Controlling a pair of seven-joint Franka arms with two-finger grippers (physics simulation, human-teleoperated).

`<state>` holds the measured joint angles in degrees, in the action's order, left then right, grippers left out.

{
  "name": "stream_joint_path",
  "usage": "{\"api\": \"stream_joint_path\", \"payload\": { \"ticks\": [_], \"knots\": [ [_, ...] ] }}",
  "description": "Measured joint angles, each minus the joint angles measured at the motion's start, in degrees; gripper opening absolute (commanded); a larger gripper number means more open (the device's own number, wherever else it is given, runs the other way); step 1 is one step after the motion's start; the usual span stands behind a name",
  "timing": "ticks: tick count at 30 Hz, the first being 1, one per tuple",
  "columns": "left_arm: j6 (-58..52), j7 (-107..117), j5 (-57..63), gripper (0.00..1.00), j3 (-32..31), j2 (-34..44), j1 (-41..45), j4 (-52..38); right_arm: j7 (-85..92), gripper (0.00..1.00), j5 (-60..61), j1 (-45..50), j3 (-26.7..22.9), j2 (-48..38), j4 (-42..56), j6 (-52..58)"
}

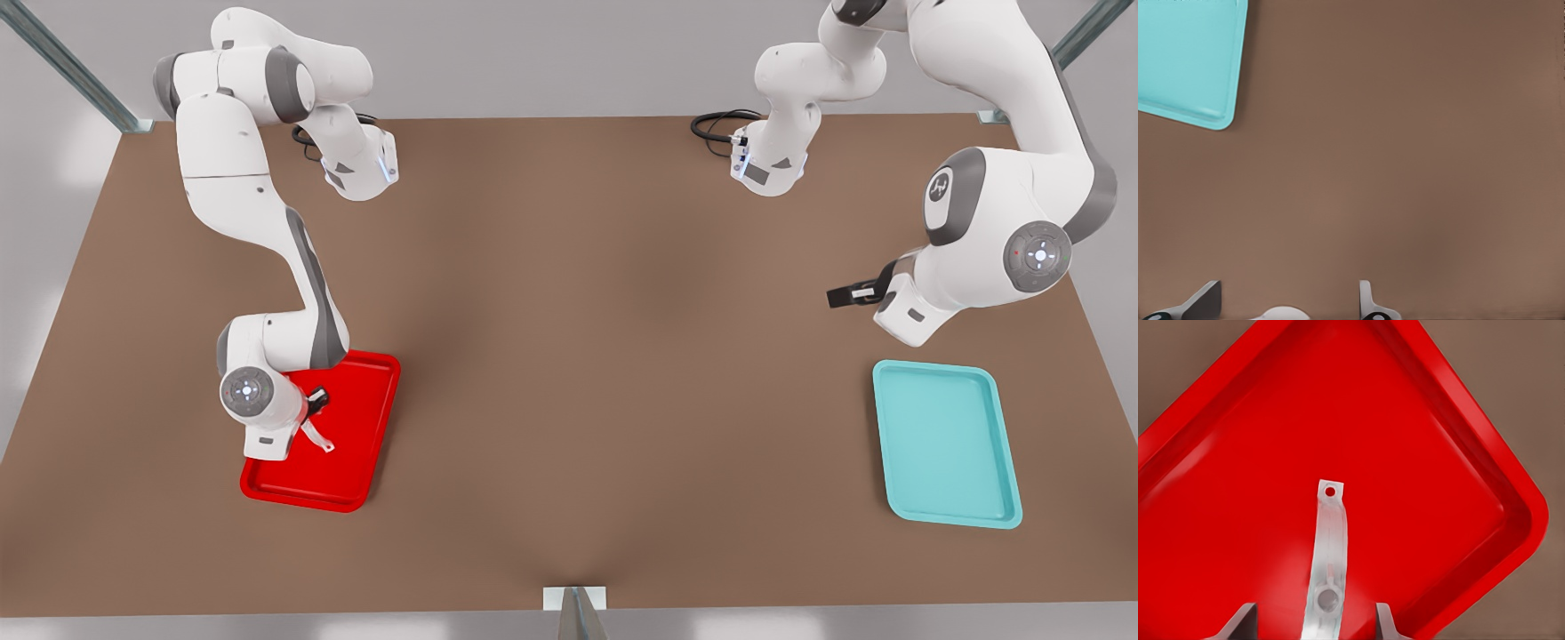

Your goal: Take the drainage pipe clamp from the left arm, pass it to the right arm, and place it in the plate on the right side

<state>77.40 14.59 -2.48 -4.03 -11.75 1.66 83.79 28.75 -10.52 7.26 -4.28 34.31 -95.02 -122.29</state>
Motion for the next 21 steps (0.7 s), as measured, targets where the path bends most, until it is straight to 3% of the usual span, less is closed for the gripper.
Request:
{"api": "stream_joint_path", "payload": {
  "ticks": [6,11,16,21],
  "knots": [
    [-0.04,-3.41,0.05,1.0,0.01,-0.08,0.01,0.0,0.99,1.0,1.58,0.48,0.34,-1.54,1.1,1.41],
    [-0.03,-5.5,0.14,1.0,0.01,-0.17,0.01,0.0,0.61,1.0,5.77,5.42,1.73,-4.88,15.32,14.2],
    [-0.09,-7.1,0.21,1.0,0.01,-0.18,0.01,0.0,-5.63,1.0,7.1,1.47,-0.38,-12.67,26.3,33.56],
    [-0.14,-8.32,0.33,1.0,0.01,-0.18,0.02,-0.11,-11.67,1.0,8.33,-6.0,3.02,-25.38,10.42,40.38]
  ]
}}
